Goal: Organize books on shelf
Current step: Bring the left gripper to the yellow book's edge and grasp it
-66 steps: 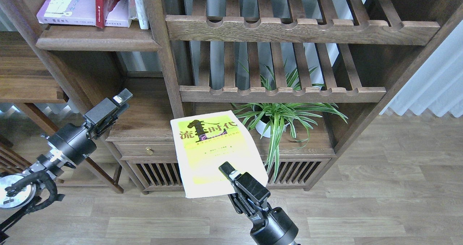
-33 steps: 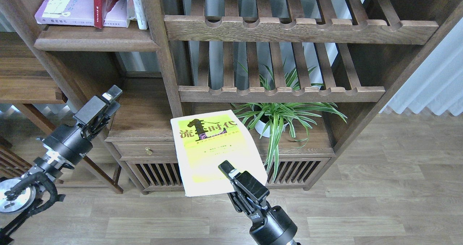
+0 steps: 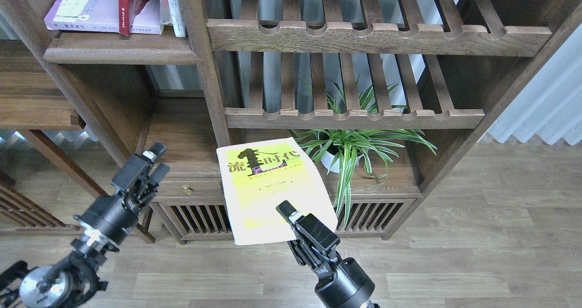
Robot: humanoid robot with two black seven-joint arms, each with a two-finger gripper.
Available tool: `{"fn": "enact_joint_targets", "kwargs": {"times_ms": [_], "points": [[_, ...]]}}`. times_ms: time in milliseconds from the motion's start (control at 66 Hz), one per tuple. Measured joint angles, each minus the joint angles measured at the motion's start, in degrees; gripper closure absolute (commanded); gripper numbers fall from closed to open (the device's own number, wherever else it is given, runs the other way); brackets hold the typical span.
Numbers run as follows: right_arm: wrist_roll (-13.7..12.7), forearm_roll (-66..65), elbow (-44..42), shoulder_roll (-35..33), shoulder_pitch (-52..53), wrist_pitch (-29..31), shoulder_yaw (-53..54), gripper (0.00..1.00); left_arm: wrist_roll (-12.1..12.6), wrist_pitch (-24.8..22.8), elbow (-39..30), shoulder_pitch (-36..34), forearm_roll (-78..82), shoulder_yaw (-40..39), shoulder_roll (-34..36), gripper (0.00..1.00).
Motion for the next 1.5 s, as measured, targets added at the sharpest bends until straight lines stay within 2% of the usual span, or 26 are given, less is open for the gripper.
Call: {"fn": "enact_joint_targets", "kwargs": {"times_ms": [197,561,894,1000,1030,1076,1136,1348,1500], "points": [[-0.39,0.05,-0.12,0.0,0.24,0.0,-0.33,0.9,-0.08,0.0,-0.05,-1.28,-0.33,1.8,-5.41,0.02],[-0.4,0.12,-0.52,-0.01,0.17,0.0,-0.95,0.9,-0.6,0.0,-0.04,-4.53,-1.97,2.59,-10.2,0.05],[-0.39,0.07,-0.54,-0.03,0.09,0.04,-1.33,0.9,-0.65,-0.02,0.15,-4.8,-2.07,6.19,-12.68,0.28],[-0.39,0.01,-0.54,-0.03,0.08,0.04,-1.48,0.9,-0.65,-0.02,0.16,-5.76,-2.07,6.61,-12.67,0.46],[-0.4,0.0,-0.54,-0.03,0.08,0.04,-1.49,0.9,-0.65,-0.02,0.16,-5.97,-2.07,6.63,-12.67,0.47],[-0.46,-0.02,-0.54,-0.03,0.08,0.0,-1.8,0.9,-0.65,-0.02,0.16,-6.29,-2.17,6.8,-12.67,0.45],[-0.46,-0.03,-0.54,-0.03,0.07,-0.01,-1.9,0.9,-0.65,-0.02,0.21,-6.87,-2.3,6.93,-12.67,0.31],[-0.65,-0.21,-0.54,-0.01,-0.14,0.0,-2.18,0.9,-0.55,0.0,0.42,-8.4,-2.25,7.46,-12.67,0.01],[-1.01,-0.33,-0.54,0.04,-0.25,-0.01,-2.17,0.9,-0.02,0.0,0.42,-8.12,-1.92,6.95,-11.98,0.0]]}}
